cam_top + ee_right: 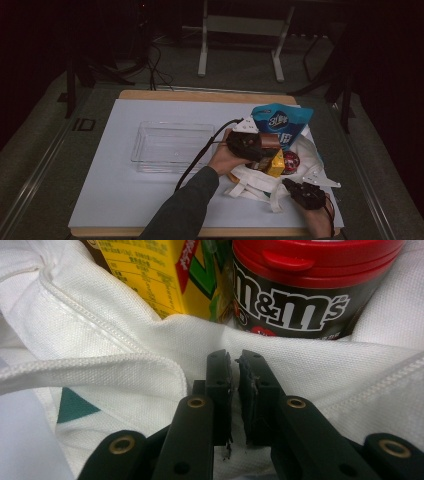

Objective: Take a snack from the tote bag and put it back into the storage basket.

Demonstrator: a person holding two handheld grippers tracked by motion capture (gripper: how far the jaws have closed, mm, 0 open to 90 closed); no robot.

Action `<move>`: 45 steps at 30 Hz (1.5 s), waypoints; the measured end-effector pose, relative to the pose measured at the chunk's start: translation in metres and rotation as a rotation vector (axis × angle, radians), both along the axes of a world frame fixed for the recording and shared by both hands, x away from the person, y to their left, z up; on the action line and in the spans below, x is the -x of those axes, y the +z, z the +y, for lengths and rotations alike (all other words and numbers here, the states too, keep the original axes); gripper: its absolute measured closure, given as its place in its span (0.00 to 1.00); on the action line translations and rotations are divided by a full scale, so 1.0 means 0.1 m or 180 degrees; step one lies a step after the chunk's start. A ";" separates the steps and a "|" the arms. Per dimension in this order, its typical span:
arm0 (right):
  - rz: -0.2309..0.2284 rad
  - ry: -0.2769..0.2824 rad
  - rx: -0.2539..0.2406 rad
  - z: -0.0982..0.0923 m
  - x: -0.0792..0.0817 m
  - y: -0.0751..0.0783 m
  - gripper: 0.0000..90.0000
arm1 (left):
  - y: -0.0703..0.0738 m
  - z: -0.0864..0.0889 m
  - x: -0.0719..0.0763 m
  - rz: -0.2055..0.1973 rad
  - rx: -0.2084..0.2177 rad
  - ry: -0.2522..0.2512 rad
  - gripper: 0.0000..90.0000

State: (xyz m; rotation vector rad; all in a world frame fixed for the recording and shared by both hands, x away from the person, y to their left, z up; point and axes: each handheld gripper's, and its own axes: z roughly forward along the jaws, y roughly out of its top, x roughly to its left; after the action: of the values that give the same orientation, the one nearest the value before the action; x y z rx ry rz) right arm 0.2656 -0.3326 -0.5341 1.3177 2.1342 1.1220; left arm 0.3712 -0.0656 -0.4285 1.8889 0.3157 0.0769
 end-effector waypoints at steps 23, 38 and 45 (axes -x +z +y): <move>-0.0004 0.0006 -0.0014 0.00 0.00 0.00 0.92 | 0.31 0.24 0.14 -0.0188 0.0485 0.0302 0.46; -0.0012 0.0007 0.0004 0.01 0.00 0.00 0.92 | 0.50 0.49 0.26 -0.0196 0.0622 0.0329 0.47; -0.0012 0.0006 0.0013 0.01 0.00 0.00 0.93 | 0.53 0.56 0.33 -0.0205 0.0565 0.0292 0.47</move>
State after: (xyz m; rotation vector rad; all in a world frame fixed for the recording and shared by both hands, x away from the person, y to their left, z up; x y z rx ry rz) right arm 0.2651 -0.3318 -0.5342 1.3109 2.1342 1.1196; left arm 0.3386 -0.0098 -0.3752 1.6925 0.3535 0.1658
